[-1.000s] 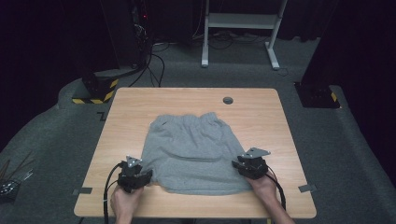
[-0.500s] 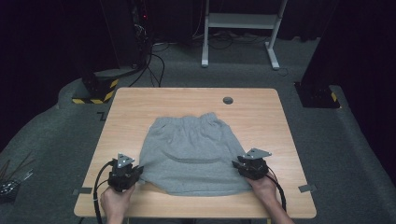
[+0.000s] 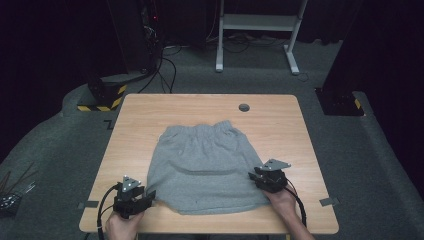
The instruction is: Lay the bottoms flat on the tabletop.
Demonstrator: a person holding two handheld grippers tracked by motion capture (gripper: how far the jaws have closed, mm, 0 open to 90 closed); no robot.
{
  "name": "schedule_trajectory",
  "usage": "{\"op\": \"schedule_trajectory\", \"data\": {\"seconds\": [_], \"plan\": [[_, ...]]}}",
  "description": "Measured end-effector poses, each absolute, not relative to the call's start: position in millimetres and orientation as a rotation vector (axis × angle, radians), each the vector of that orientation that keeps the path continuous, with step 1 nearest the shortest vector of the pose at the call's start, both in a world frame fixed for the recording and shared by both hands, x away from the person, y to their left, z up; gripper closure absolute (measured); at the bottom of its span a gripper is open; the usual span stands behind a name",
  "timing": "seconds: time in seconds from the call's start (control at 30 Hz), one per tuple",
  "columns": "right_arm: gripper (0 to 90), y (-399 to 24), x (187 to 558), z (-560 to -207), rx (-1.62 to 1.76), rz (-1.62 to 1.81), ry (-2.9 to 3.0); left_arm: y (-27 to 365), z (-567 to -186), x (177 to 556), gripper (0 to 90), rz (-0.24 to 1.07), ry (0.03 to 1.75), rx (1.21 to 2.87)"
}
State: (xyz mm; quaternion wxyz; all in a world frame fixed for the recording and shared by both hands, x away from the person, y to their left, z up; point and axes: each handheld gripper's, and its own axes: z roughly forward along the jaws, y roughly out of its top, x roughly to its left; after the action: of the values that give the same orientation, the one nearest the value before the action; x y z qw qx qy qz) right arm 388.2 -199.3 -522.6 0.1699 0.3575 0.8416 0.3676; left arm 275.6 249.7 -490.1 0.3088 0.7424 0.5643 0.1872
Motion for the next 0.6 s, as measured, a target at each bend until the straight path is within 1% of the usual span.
{"op": "schedule_trajectory", "data": {"seconds": [0.07,0.1,0.13,0.17,0.2,0.27,0.43,0.53,0.57,0.6], "plan": [[63.8,-199,388,-523,1.017,1.044,2.391,249,-497,277,52.3,0.492,1.515,1.974],[63.8,-199,388,-523,1.017,1.045,2.390,249,-500,278,57.4,0.490,1.523,1.988],[63.8,-199,388,-523,1.018,1.045,2.390,248,-503,278,66.9,0.498,1.515,1.992],[63.8,-199,388,-523,1.018,1.045,2.390,246,-502,275,76.2,0.556,1.474,1.969],[63.8,-199,388,-523,1.018,1.044,2.390,246,-499,274,86.1,0.571,1.450,1.951],[63.8,-199,388,-523,1.018,1.046,2.390,244,-486,275,88.2,0.572,1.406,1.938],[63.8,-199,388,-523,1.020,1.045,2.389,238,-445,294,88.1,0.573,1.292,1.923],[63.8,-199,388,-523,1.021,1.045,2.388,234,-438,309,87.1,0.579,1.282,1.961],[63.8,-199,388,-523,1.022,1.045,2.388,234,-440,318,86.3,0.591,1.301,1.993],[63.8,-199,388,-523,1.023,1.045,2.388,234,-446,328,84.1,0.575,1.342,2.018]]}}
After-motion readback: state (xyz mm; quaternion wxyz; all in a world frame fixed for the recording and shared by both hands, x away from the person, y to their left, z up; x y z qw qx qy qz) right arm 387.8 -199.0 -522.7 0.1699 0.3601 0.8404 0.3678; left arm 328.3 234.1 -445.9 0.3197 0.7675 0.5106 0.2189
